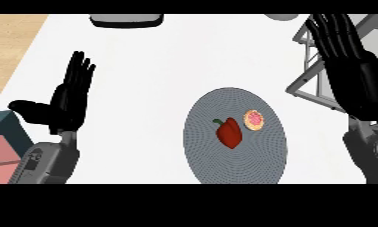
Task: Pick the bell pepper from the placemat and place it in the tiered shelf
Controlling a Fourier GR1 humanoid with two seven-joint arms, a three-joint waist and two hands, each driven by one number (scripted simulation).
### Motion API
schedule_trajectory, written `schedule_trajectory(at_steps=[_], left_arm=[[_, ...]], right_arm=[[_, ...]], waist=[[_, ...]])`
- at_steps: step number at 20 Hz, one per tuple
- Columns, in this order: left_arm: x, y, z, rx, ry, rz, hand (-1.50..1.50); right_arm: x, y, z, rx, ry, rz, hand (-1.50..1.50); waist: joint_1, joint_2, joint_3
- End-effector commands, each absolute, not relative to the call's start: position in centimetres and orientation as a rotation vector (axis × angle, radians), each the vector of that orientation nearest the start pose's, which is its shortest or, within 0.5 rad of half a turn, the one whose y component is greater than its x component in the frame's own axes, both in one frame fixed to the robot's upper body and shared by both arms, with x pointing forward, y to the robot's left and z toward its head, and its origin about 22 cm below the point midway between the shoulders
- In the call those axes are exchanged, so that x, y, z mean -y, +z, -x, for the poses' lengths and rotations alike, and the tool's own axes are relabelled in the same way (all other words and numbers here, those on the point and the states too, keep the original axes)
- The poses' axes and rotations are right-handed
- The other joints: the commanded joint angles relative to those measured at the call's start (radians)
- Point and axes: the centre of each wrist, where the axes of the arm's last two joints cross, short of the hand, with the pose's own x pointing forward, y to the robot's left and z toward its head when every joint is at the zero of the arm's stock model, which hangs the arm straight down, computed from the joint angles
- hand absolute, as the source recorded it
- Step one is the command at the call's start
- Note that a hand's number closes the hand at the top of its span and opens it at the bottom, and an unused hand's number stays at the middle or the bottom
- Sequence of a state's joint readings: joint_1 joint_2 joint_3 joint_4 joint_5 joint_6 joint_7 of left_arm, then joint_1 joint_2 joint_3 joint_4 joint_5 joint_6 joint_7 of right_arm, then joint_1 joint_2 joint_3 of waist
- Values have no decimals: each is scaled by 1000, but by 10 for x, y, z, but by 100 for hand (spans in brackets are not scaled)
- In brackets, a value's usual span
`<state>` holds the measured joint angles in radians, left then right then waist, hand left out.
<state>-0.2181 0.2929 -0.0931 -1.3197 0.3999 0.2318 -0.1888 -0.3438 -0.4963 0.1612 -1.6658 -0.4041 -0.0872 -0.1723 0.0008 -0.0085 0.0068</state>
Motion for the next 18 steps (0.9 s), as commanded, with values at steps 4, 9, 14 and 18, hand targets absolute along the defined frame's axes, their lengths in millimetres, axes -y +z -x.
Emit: schedule_trajectory(at_steps=[4, 9, 14, 18], left_arm=[[-299, 11, -286, 1649, -212, -253, 0], [-318, 0, -269, 1560, -370, -293, 0], [-297, -2, -272, 1582, -453, -277, 0], [-305, 4, -263, 1562, -464, -280, 0]], right_arm=[[244, 82, -271, 2148, 587, 263, 150], [264, 34, -255, 2115, 302, 805, -150], [194, -39, -215, 2271, 551, 698, -150], [177, -47, -183, 2307, 637, 901, -150]], waist=[[-20, 7, -6], [-54, 8, -1], [-1, 10, -5], [-9, 2, -8]])
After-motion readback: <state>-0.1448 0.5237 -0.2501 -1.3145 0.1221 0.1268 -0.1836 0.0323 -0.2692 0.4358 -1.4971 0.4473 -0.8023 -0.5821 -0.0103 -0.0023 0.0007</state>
